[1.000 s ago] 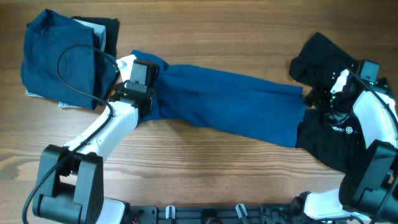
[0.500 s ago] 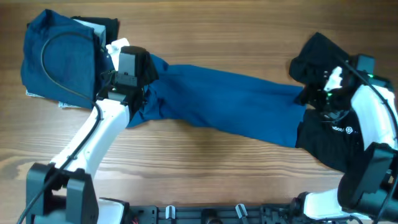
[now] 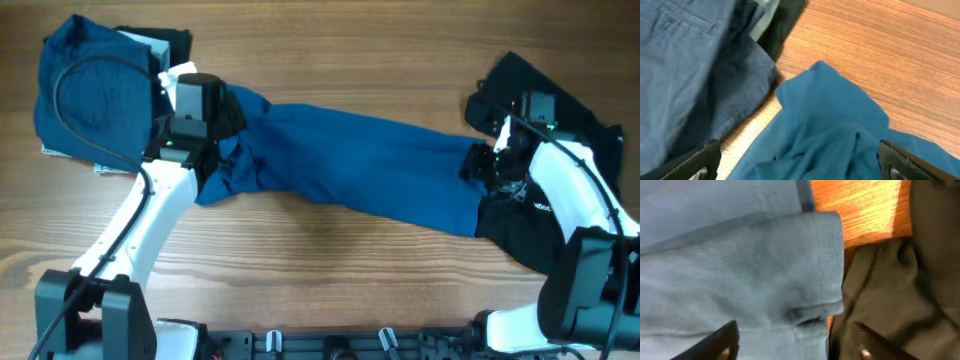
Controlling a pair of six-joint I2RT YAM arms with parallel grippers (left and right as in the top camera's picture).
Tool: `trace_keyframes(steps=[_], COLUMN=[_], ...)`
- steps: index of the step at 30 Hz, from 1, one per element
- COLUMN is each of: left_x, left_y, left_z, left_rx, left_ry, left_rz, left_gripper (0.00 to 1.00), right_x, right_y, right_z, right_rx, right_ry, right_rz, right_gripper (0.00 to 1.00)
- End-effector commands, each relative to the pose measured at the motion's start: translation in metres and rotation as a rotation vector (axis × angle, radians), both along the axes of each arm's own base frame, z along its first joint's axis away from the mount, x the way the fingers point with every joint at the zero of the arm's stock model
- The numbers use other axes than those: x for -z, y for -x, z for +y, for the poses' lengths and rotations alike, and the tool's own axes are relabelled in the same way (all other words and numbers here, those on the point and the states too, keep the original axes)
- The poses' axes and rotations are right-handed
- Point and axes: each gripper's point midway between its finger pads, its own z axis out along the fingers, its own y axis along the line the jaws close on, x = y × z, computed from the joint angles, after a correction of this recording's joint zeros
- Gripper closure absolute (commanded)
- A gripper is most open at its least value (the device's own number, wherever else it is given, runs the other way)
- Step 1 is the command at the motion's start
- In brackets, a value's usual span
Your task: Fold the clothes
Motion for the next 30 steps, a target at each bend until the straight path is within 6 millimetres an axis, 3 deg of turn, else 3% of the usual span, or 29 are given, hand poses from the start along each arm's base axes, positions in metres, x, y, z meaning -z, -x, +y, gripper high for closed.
trace_keyframes(steps=[1,10,18,25,28,30], left_x=[-0.007,-0.005,-0.003,-0.002,-0.001,-0.001], left_y=[-0.002,-0.001,0.002,0.003,0.003,0.003], left_z=[0.005,0.005,0.005,0.006,0.006,0.006], left_rx=[-0.001,-0.001,-0.001,-0.001,-0.001,-0.001], left_ry=[-0.001,-0.002,-0.004,-0.005,-0.006,-0.006], left_rz=[-0.01,-0.002,0.012,0.019,0.022,0.022], left_gripper=[0.0,0.0,0.0,0.0,0.0,0.0], right_x=[0.014,0.025,0.051,0.076,0.076,0.07], right_y=[0.01,0.003,0.01,0.009,0.004,-0.003], right_z=[0.004,0.012,0.012,0.026,0.028,0.026], right_rx=[-0.009,-0.026,-0.027,-0.046,-0.047,-0.046], right_ry=[0.021,0.025,0.016,-0.063,-0.077,-0.075], right_rz=[0.006,-0.042,0.021,0.056,0.036,0.017], right_gripper=[0.33,0.37,0.39,0.65,0.93,0.96])
